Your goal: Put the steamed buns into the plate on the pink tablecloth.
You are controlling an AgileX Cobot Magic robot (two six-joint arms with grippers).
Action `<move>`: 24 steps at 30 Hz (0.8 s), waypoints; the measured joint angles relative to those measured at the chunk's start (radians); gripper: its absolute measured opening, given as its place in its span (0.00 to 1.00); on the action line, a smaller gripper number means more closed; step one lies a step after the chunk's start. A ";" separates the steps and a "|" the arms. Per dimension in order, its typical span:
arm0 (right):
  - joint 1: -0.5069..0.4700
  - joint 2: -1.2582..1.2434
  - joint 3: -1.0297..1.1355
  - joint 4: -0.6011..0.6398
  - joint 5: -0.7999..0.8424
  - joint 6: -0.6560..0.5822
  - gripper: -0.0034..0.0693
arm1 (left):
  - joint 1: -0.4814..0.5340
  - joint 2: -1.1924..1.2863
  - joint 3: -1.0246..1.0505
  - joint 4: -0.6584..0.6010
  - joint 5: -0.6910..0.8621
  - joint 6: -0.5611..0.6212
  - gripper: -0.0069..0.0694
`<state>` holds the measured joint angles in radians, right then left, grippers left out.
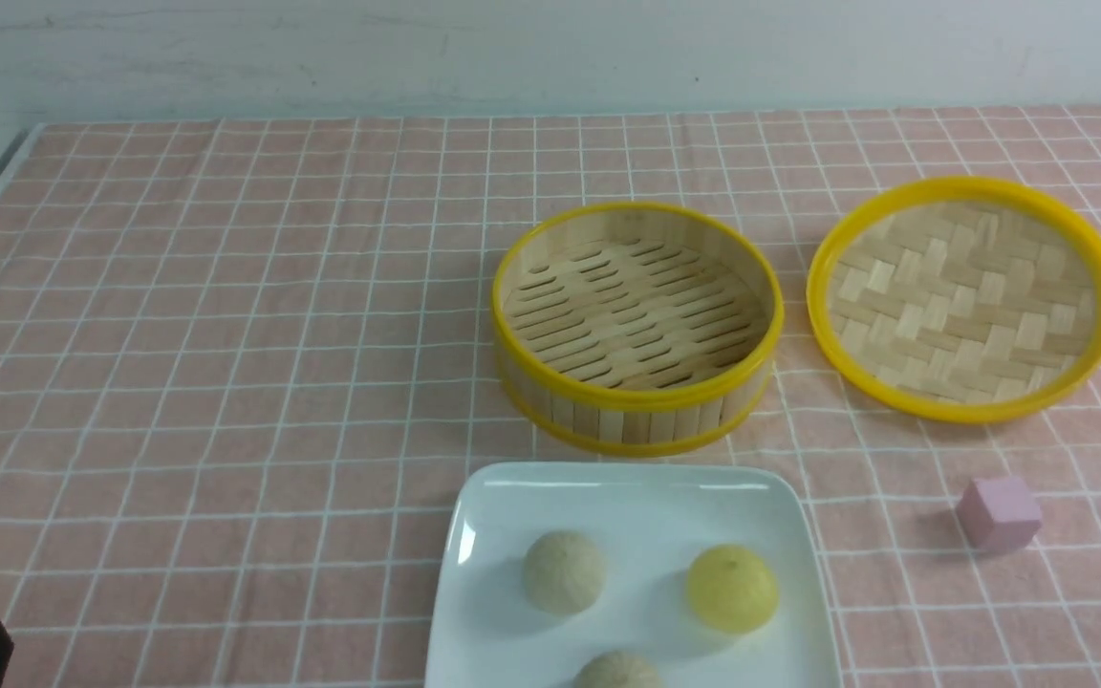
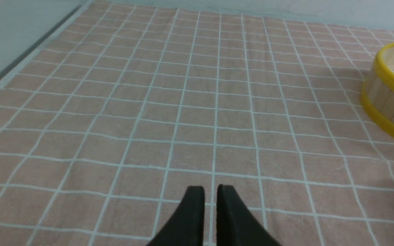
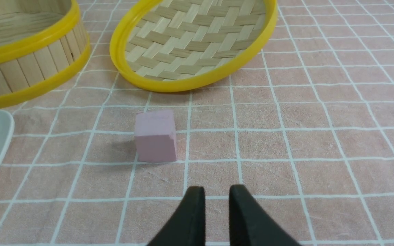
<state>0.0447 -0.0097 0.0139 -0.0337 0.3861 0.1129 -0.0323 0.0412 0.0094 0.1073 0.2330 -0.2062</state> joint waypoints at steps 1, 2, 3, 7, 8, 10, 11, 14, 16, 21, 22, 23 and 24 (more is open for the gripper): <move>0.000 0.000 0.000 0.000 0.000 0.000 0.23 | 0.000 -0.015 0.007 0.006 0.005 -0.012 0.20; 0.000 0.000 0.000 0.000 0.000 0.000 0.23 | 0.000 -0.035 0.012 0.017 0.015 -0.027 0.21; 0.000 0.000 0.000 0.000 0.000 0.000 0.23 | 0.000 -0.043 0.015 0.023 0.020 -0.035 0.21; 0.000 0.000 0.000 0.000 0.000 0.000 0.24 | 0.009 -0.052 0.018 0.032 0.028 -0.060 0.21; 0.000 0.000 0.000 0.000 0.000 0.000 0.24 | 0.012 -0.052 0.018 0.034 0.035 -0.071 0.21; 0.000 0.000 0.000 0.000 0.000 0.000 0.25 | 0.013 -0.052 0.018 0.035 0.054 -0.083 0.22; 0.000 0.000 0.000 0.000 0.000 0.000 0.25 | 0.014 -0.052 0.018 0.038 0.068 -0.089 0.22; 0.000 0.000 0.000 0.000 0.000 0.000 0.26 | 0.015 -0.052 0.018 0.040 0.122 -0.094 0.22; 0.000 0.000 0.000 0.000 0.000 0.000 0.26 | 0.015 -0.052 0.017 0.040 0.133 -0.096 0.22; 0.000 0.000 0.000 0.000 0.000 0.000 0.27 | 0.015 -0.052 0.017 0.041 0.135 -0.096 0.22; 0.000 0.000 0.000 0.000 0.000 0.000 0.27 | 0.015 -0.053 0.017 0.041 0.135 -0.096 0.22; 0.000 0.000 0.000 0.000 0.000 0.000 0.27 | 0.015 -0.053 0.017 0.041 0.135 -0.096 0.22; 0.000 0.000 0.000 0.000 0.000 0.000 0.27 | 0.015 -0.053 0.017 0.041 0.135 -0.096 0.22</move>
<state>0.0447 -0.0097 0.0139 -0.0337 0.3861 0.1129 -0.0175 -0.0117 0.0261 0.1487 0.3677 -0.3017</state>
